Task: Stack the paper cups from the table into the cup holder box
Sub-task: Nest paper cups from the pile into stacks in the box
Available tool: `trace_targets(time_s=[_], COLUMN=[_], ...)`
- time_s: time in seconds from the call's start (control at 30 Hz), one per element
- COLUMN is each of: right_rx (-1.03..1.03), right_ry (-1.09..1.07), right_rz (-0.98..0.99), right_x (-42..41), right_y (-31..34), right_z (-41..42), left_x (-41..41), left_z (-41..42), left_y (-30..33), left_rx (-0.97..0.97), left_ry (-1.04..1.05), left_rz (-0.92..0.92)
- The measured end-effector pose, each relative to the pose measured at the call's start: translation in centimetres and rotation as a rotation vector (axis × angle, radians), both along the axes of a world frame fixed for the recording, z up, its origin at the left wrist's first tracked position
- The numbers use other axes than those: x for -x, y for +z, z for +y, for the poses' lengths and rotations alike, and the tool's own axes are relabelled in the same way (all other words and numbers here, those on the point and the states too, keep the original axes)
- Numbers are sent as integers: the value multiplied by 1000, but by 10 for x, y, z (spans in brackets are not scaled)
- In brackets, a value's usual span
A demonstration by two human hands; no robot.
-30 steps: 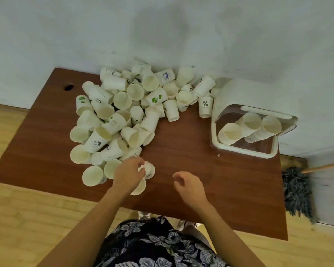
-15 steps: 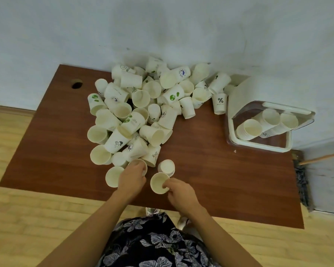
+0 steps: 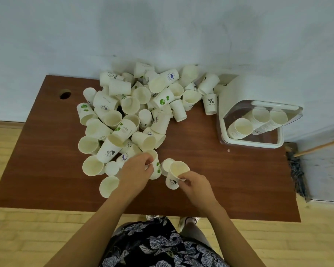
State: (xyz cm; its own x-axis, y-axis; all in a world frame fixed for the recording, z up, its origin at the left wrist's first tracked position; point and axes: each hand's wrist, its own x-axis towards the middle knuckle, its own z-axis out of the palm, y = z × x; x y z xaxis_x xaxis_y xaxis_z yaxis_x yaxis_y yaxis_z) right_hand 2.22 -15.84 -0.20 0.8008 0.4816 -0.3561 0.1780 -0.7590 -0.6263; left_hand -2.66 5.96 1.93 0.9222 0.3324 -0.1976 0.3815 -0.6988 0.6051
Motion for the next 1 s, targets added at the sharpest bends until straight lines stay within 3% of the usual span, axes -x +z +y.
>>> trace_targets(time_s=[0.4,0.67,1.0], right_rx=[-120,-139,-207], right_ry=[-419,-540,-496], right_rz=[-229,-294,-310], right_x=[-90,-140,-182], right_y=[48,53,50], right_z=[-96,-166,-222], left_x=[-125,-197,-235], left_z=[-101,-190,-245], left_y=[36,38,3], left_rx=[50,95,-54], left_ry=[-151,-243,-256], left_rz=[-189,-391,-236])
